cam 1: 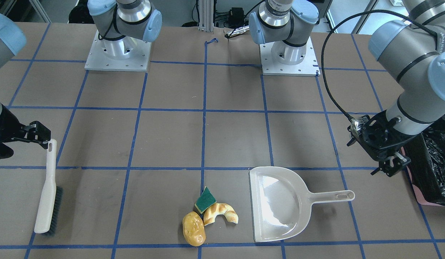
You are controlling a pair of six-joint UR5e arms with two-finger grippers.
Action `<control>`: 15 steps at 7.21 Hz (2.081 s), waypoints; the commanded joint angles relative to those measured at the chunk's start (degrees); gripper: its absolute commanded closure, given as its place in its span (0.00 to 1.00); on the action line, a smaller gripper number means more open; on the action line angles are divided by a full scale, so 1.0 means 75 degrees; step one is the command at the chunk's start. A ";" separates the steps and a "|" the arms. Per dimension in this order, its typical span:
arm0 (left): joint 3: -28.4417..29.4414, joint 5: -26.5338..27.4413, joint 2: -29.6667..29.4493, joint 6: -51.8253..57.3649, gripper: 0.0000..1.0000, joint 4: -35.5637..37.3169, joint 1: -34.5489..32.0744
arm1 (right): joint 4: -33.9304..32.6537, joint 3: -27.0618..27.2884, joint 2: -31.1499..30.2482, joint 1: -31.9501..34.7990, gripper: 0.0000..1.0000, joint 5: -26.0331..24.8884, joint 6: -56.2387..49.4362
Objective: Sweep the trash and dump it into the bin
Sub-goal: 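Lower the left gripper to the dustpan while the right descends to the brush, then close the left gripper on the dustpan handle while the right gripper grasps the brush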
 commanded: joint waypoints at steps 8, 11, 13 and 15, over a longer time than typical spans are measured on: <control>0.0156 -0.0403 -0.1335 0.2958 0.14 0.1185 -0.0388 | -0.0847 0.0875 0.0860 -0.0106 0.05 -0.0133 -0.0172; 0.0380 0.0665 -0.1628 0.2771 0.14 0.1208 -0.0812 | -0.0835 0.0875 0.0943 -0.0153 0.14 -0.0169 -0.0148; 0.0368 0.0723 -0.1710 0.2457 0.13 0.1162 -0.0812 | -0.0835 0.0863 0.0943 -0.0153 0.47 -0.0169 -0.0032; 0.0287 0.0712 -0.1792 0.2127 0.00 0.1196 -0.0812 | -0.0847 0.0817 0.0954 -0.0153 0.68 -0.0157 0.0085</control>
